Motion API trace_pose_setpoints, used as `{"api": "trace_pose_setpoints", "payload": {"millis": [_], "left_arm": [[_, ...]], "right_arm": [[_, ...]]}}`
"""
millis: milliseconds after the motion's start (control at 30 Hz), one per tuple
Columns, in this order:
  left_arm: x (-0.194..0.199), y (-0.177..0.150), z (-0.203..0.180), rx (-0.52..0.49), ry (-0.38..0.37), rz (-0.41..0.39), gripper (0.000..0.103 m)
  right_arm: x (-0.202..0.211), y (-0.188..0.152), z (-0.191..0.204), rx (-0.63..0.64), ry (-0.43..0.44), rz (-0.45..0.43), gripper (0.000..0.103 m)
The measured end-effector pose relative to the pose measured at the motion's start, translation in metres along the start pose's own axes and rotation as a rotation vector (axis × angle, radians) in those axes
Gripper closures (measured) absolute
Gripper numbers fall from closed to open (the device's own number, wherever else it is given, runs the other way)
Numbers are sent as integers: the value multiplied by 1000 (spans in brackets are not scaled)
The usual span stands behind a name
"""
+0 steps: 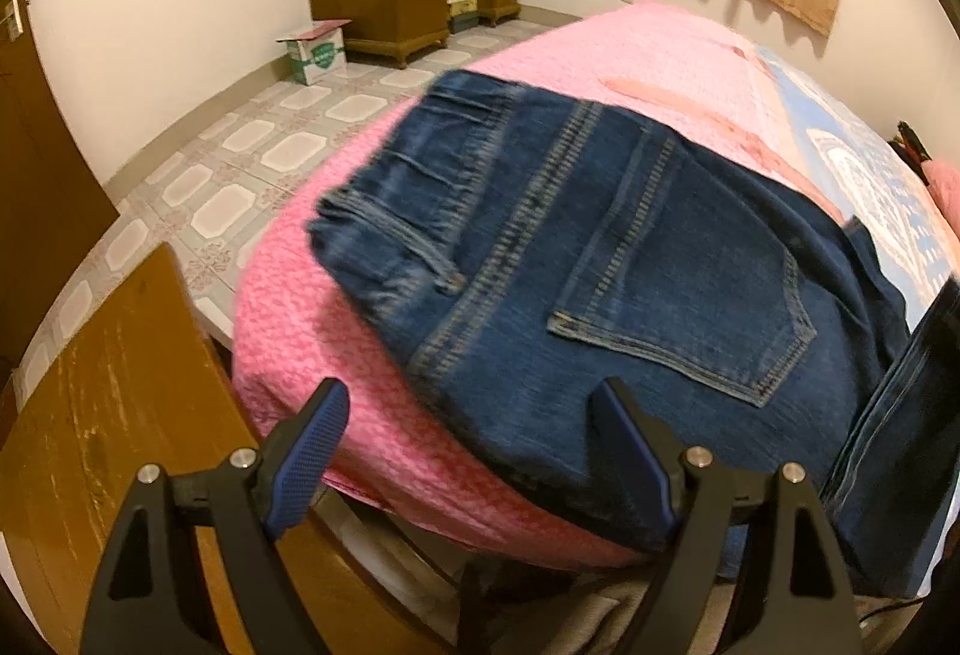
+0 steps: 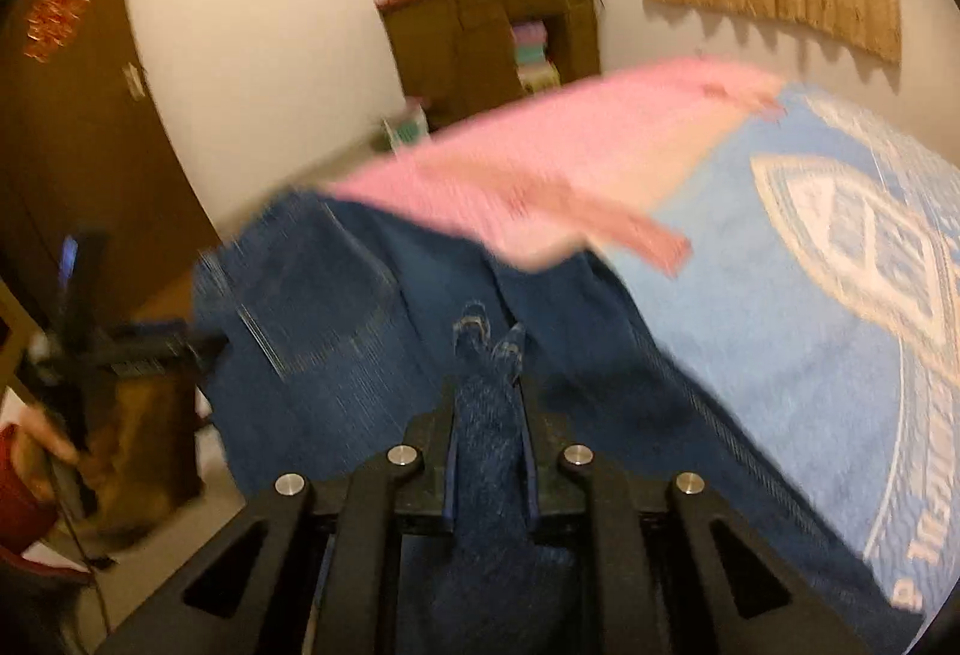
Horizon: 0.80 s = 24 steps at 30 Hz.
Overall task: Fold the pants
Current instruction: 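Fold the held hems over toward the waistband and open the right tool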
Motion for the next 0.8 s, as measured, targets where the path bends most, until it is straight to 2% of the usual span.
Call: {"api": "trace_pose_setpoints", "payload": {"millis": [67, 133, 167, 200, 233, 267, 300, 333, 367, 400, 433, 500, 533, 633, 700, 767, 800], "left_arm": [[-4, 2, 7, 20, 7, 11, 17], [-5, 2, 11, 29, 13, 15, 17], [-5, 2, 12, 27, 16, 15, 17], [-4, 3, 11, 23, 17, 11, 17], [-3, 3, 12, 19, 20, 7, 17], [-2, 4, 13, 14, 27, -4, 17], [-2, 5, 14, 14, 31, -9, 17], [-2, 6, 15, 18, 33, -10, 17], [-4, 7, 15, 25, 28, -3, 17], [-5, 7, 14, 29, 22, 3, 17], [-5, 7, 13, 33, 12, 10, 17], [-3, 7, 10, 28, 3, 4, 17], [0, 7, 8, 20, -2, -4, 17], [9, 6, -1, -12, -12, -31, 17], [12, 5, -6, -28, -22, -38, 17], [18, 3, -18, -49, -40, -39, 17], [22, 2, -21, -56, -45, -41, 17]], "right_arm": [[-7, 9, 6, 48, 5, -22, 87], [-26, 7, -3, 46, 20, 0, 84], [-37, 3, -12, 30, 7, 16, 84], [-49, -3, -27, 2, -37, 40, 80], [-56, -7, -38, -31, -46, 60, 78], [-59, -7, -46, -95, -19, 71, 78], [-51, -1, -50, -170, 14, 29, 78], [-43, 7, -50, -193, 29, -18, 78], [-24, 20, -46, -205, 42, -107, 77], [-8, 29, -42, -209, 42, -166, 73], [9, 38, -39, -217, 48, -228, 63], [51, 48, -32, -236, 55, -356, 52], [66, 47, -32, -234, 28, -384, 52], [98, 21, -36, -240, -157, -310, 52], [102, -13, -35, -221, -252, -201, 52], [95, -45, -36, -205, -309, -104, 52], [87, -68, -45, -213, -363, -24, 52]]}}
Point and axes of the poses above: each gripper's, at about its wrist camera, not at the fingertips, and x roughly against the way its jaws point, z to its left, y to its top, the point moved 6 cm from there along -x, roughly the way its jaws point, and after that the axes turned 14 degrees about y, right-handed, at the moved point
